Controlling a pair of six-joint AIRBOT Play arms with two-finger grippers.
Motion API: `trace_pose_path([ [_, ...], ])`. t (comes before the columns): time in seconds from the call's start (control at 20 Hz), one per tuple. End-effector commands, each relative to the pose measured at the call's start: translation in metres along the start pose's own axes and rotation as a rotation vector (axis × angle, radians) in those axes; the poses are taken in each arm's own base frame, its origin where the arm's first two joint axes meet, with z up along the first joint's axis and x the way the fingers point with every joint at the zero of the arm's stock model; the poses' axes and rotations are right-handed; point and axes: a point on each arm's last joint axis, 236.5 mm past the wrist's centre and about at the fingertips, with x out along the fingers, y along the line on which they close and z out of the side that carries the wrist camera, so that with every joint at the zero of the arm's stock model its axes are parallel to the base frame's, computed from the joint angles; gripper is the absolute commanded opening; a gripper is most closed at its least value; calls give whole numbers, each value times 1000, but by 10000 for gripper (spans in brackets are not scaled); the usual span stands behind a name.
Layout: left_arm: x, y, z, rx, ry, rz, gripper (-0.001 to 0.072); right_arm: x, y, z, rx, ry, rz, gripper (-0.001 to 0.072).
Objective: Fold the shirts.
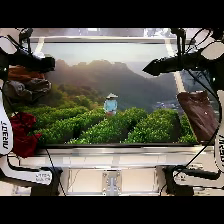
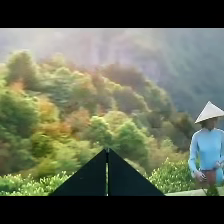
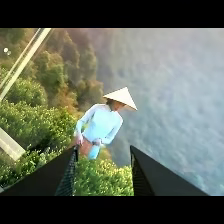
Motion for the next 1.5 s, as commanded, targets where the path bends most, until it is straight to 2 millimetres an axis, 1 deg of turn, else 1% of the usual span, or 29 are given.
trace_pose_path([
  [0.0, 1, 0, 0, 0, 1, 0, 14, 1, 0, -1, 1, 2, 1, 383],
  [0.35, 11, 3, -4, -5, 23, 0, 14, 0, 0, 1, 0, -1, 0, 383],
  [0.95, 11, 3, -4, -3, 21, 3, 14, 0, -1, 4, 1, -15, -3, 382],
  [1.0, 11, 10, 0, 1, 5, 27, 14, 0, 0, 4, 2, -18, -2, 382],
  [1.05, 9, 20, 1, 10, 0, 62, 14, 0, -2, 9, 3, -39, -9, 382],
  [1.1, 8, 32, 0, 15, 6, 101, 14, 0, -5, 14, 4, -59, -21, 383],
  [1.2, 5, 50, -4, 18, 25, 156, 16, 0, -6, 15, 3, -62, -24, 383],
  [1.25, 1, 66, -6, 38, 33, 213, 19, 0, -7, 17, 3, -71, -29, 383],
  [1.35, -15, 116, -11, 88, 68, 414, 21, -1, -7, 18, 3, -75, -31, 383],
  [1.4, -28, 140, -13, 103, 88, 518, 21, -1, -7, 18, 3, -75, -31, 383],
  [1.45, -45, 162, -22, 99, 133, 620, 20, -1, -7, 18, 3, -75, -32, 383],
])
